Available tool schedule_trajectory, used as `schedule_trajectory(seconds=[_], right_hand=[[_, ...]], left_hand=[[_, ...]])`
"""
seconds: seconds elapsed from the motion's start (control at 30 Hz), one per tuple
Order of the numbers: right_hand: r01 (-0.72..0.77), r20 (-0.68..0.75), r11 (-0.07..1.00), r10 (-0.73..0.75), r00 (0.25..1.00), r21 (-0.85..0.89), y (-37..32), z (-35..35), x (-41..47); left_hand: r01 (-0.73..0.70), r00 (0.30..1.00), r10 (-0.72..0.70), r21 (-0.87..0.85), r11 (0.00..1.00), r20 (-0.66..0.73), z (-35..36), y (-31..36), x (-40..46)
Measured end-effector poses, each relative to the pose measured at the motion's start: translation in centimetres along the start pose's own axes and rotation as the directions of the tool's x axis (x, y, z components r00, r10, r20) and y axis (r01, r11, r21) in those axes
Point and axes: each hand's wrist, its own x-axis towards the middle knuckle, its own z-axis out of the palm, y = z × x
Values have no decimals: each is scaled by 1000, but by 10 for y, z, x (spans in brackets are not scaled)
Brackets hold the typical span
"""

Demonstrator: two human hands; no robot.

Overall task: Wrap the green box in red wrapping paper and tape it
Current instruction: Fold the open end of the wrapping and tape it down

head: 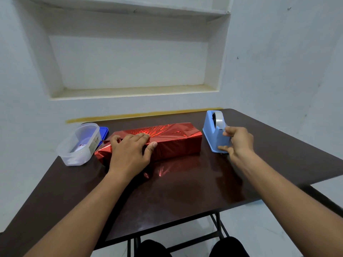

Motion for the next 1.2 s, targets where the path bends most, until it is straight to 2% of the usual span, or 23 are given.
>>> schedule_trajectory(seconds=[0.23, 0.53, 0.8, 1.2], right_hand=[[-2, -109, 998, -5, 994, -67, 15, -4, -1], [-120, -105, 993, 117, 988, -18, 9, -3, -2], [-56, -140, 996, 47, 989, -63, 9, -1, -2], [-44, -74, 986, 33, 997, -158, 2, -11, 8]], left_hand=[[-1, 1000, 1, -4, 1000, -2, 1, -1, -1], [-2, 1000, 2, -2, 1000, -5, 0, 0, -1], [0, 1000, 0, -2, 1000, 0, 0, -1, -2], [1, 1000, -1, -1, 1000, -5, 1, 0, -2]])
